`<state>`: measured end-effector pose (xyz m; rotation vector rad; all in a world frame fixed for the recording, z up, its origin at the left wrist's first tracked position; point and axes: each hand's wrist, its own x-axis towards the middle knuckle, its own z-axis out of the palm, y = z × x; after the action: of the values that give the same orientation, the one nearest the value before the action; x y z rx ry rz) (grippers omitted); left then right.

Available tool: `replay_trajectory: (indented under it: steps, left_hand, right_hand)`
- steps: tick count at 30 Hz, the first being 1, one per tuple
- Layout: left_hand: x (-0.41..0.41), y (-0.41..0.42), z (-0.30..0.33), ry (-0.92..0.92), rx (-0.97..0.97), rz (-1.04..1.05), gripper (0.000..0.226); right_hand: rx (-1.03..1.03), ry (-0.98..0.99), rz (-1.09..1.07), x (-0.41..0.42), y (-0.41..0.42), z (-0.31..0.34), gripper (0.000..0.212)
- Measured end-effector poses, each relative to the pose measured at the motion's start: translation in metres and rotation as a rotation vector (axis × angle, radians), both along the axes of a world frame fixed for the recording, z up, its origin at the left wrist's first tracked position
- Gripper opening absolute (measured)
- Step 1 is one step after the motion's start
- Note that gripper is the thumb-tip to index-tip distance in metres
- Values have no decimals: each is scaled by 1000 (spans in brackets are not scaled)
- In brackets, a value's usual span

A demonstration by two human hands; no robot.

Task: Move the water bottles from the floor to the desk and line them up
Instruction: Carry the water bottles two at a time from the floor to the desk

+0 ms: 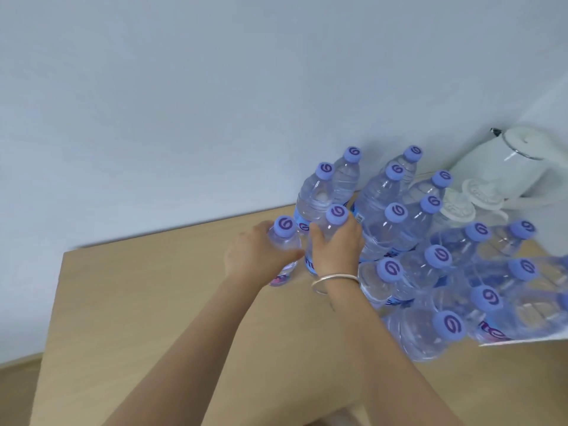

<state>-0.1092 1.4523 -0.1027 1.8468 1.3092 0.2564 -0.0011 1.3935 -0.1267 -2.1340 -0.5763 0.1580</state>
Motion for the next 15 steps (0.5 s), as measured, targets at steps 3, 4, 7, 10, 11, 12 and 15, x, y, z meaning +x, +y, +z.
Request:
replay_trajectory:
  steps: [3,4,7,10,11,12,15]
  left_hand:
    - [-3,1,-1,18,22,-48,43]
    - [-4,1,-2,17,30,-64,47]
    - [-12,-5,-12,27,42,-99,58]
    - [-25,-17,-23,128,-43,-147,58]
    - [-28,-22,-25,217,-60,-203,56]
    - [-32,-26,-26,316,-70,-270,55]
    - [-36,-42,-22,486,-81,-402,57]
  right_hand:
    - [-32,84,-62,-6,-2,7,79]
    - [-34,124,-73,-11,-5,10,85]
    - [-12,222,-11,-27,-22,13,93]
    - [-37,243,96,-41,-39,16,88]
    - [-61,215,131,-46,-44,17,85]
    - [-76,181,176,-53,-50,18,83]
    - [-83,143,326,-73,-73,20,75]
